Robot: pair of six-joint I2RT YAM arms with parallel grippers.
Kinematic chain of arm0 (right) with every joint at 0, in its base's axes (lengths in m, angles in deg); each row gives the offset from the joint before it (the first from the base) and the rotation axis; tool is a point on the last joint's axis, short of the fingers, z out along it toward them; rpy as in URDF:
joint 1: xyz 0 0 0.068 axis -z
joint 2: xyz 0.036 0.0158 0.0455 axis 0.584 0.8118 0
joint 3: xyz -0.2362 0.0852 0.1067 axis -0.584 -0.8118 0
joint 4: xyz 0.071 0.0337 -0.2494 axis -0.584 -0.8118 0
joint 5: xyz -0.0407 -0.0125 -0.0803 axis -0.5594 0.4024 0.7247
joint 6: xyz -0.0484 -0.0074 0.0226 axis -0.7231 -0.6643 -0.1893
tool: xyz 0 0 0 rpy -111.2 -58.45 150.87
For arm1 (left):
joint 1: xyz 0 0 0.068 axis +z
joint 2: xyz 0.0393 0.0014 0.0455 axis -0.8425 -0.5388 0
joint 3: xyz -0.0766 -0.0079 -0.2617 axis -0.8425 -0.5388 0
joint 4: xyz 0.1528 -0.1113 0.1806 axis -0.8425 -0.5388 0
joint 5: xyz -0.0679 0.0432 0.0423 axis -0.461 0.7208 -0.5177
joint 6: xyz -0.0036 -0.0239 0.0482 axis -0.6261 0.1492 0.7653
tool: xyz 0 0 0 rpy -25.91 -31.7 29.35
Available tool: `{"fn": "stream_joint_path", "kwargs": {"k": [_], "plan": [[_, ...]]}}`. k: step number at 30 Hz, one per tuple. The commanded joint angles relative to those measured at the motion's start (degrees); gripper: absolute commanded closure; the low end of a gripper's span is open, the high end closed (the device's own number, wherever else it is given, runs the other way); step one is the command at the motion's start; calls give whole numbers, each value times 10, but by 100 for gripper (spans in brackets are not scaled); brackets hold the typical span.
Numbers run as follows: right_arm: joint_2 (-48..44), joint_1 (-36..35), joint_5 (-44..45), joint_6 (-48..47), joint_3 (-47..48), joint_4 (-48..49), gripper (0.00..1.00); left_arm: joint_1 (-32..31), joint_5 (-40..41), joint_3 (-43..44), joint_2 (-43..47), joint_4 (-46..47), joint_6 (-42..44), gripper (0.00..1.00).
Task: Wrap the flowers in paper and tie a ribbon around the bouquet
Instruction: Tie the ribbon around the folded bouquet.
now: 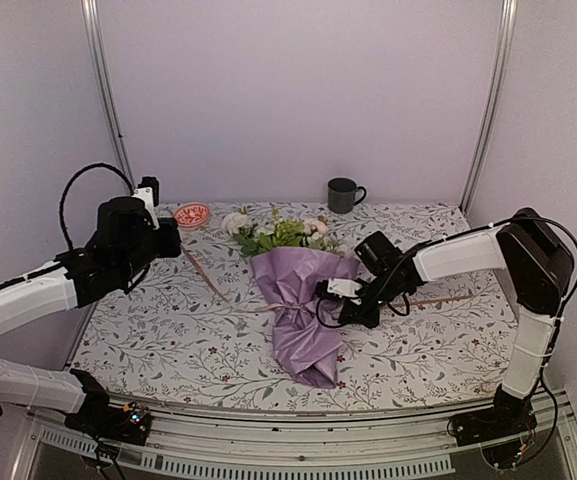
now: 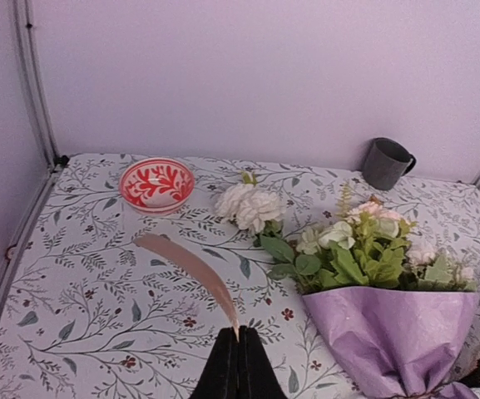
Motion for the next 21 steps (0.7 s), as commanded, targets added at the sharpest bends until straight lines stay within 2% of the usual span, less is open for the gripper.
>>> {"fn": "stream_joint_path", "kwargs": {"k": [1, 5, 8, 13, 17, 21], "plan": [[-49, 25, 96, 81, -49, -27, 100, 38, 113, 8, 30, -126, -81, 100], [-50, 40, 217, 131, -69, -43, 100, 49, 82, -29, 58, -153, -112, 100], [-83, 55, 264, 186, -85, -29, 100, 51, 96, -39, 77, -186, -121, 100], [-148, 107, 232, 268, -112, 7, 100, 88, 109, -39, 94, -245, -141, 100], [-140, 134, 217, 268, -121, 5, 100, 111, 106, -46, 100, -254, -137, 100], [-133, 122, 160, 236, -114, 3, 100, 117, 72, -55, 100, -237, -126, 100]]}}
